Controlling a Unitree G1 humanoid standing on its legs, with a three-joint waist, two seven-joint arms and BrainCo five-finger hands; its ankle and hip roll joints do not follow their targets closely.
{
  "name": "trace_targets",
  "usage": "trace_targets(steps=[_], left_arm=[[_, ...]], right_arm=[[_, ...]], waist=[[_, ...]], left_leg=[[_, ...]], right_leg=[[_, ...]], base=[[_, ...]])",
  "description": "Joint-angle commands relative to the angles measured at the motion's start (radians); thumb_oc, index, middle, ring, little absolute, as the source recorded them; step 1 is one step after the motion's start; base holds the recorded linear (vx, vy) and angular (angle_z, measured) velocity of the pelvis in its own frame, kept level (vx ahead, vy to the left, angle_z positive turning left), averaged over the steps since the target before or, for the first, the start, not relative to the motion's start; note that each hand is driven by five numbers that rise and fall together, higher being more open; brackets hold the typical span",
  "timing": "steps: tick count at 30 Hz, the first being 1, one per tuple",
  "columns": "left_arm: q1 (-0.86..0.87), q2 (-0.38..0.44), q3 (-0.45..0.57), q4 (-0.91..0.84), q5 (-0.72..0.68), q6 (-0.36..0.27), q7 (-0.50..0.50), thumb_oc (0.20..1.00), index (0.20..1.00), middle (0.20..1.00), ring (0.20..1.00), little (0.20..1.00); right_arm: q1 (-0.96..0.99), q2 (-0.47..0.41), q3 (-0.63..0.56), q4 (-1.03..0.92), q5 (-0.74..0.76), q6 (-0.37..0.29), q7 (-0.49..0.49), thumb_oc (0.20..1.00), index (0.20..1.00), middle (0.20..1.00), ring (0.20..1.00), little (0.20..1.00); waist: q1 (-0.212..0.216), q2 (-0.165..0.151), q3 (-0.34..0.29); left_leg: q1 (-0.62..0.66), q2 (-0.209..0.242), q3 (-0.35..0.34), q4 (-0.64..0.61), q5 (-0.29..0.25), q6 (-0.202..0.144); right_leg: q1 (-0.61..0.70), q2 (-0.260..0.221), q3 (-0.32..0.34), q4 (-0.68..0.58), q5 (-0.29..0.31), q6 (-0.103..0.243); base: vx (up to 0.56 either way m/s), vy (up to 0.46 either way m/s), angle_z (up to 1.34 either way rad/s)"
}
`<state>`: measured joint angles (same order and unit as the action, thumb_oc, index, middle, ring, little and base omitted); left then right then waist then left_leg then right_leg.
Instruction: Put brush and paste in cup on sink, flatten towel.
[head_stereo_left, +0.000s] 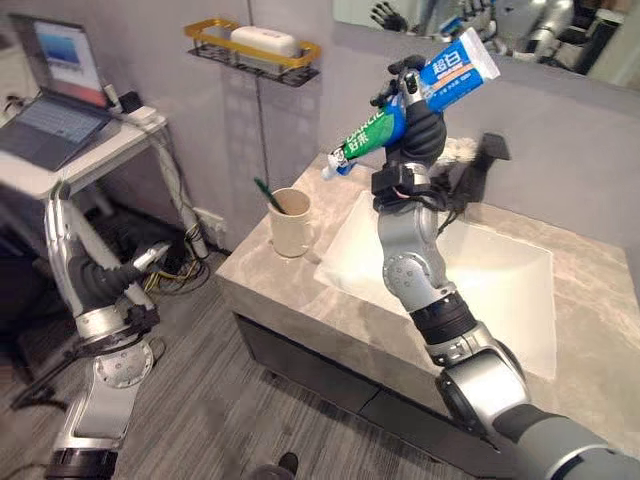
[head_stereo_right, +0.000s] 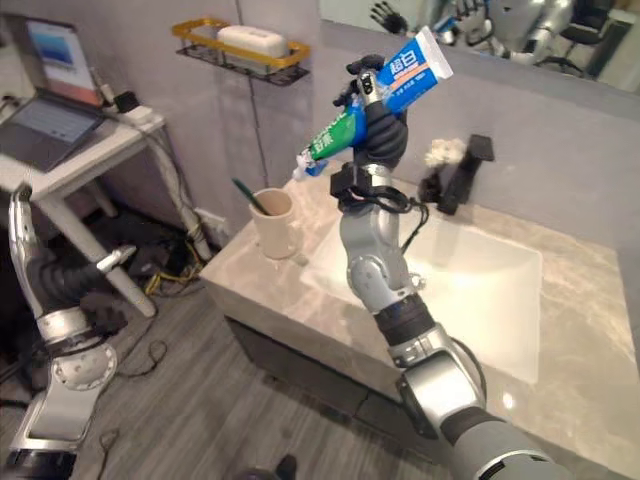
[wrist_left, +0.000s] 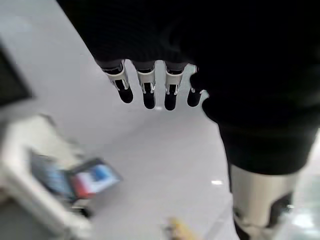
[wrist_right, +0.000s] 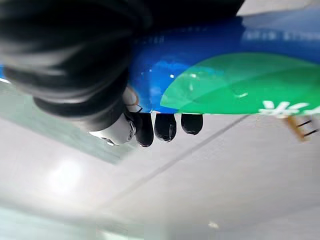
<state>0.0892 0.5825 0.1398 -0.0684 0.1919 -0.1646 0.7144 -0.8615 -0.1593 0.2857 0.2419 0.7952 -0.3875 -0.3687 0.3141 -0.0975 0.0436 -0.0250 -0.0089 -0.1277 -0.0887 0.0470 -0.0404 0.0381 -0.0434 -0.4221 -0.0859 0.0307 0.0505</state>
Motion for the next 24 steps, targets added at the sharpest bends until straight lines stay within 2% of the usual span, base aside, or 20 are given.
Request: trace_targets(steps=[1,2,5,12,24], left_arm=[[0.019,0.065,-0.001,0.015,-0.061,-0.020,-0.045,1.000,1.000,1.000,1.000,1.000],[0.020,0.066,0.000,0.015,-0.062,-0.020,-0.045,1.000,1.000,1.000,1.000,1.000],[0.062,0.056,-0.025,0.110,-0.092,0.007,-0.090,1.000,1.000,1.000,1.000,1.000],[0.082,0.068,-0.079,0.116,-0.101,0.004,-0.152,1.000,1.000,1.000,1.000,1.000],[0.085,0.065,-0.073,0.171,-0.096,0.023,-0.141,1.000,1.000,1.000,1.000,1.000]], right_arm=[[-0.068,-0.034,-0.037,-0.073,-0.127,-0.005,-0.016,0.200,0.200,0.200,0.200,0.200],[-0.067,-0.034,-0.037,-0.074,-0.128,-0.005,-0.017,0.200,0.200,0.200,0.200,0.200],[-0.077,-0.057,-0.031,-0.030,-0.183,0.027,-0.037,0.200,0.200,0.200,0.200,0.200],[-0.101,-0.080,-0.032,0.033,-0.230,0.053,-0.069,0.200,0.200,0.200,0.200,0.200],[-0.074,-0.062,-0.018,0.049,-0.260,0.065,-0.087,0.200,0.200,0.200,0.200,0.200]], waist=[[0.026,-0.020,-0.042],[0.024,-0.021,-0.043],[0.052,-0.026,-0.035],[0.074,-0.038,-0.019],[0.080,-0.054,-0.004]], left_leg=[[-0.017,0.010,-0.007,0.001,-0.020,-0.019],[-0.019,0.008,-0.009,0.001,-0.019,-0.018],[-0.020,0.001,-0.023,0.001,-0.020,-0.017],[-0.032,-0.007,-0.039,0.001,-0.015,-0.010],[-0.045,-0.010,-0.038,0.001,-0.014,-0.006]], right_leg=[[0.099,-0.136,-0.008,-0.001,0.001,0.105],[0.098,-0.137,-0.010,-0.001,0.001,0.105],[0.105,-0.140,-0.025,-0.001,-0.003,0.108],[0.105,-0.143,-0.042,-0.001,0.001,0.110],[0.086,-0.142,-0.034,-0.001,0.003,0.111]], base=[[-0.02,0.019,0.09],[-0.02,0.019,0.14],[-0.01,0.019,0.22],[0.00,0.013,0.13],[0.00,0.002,-0.01]])
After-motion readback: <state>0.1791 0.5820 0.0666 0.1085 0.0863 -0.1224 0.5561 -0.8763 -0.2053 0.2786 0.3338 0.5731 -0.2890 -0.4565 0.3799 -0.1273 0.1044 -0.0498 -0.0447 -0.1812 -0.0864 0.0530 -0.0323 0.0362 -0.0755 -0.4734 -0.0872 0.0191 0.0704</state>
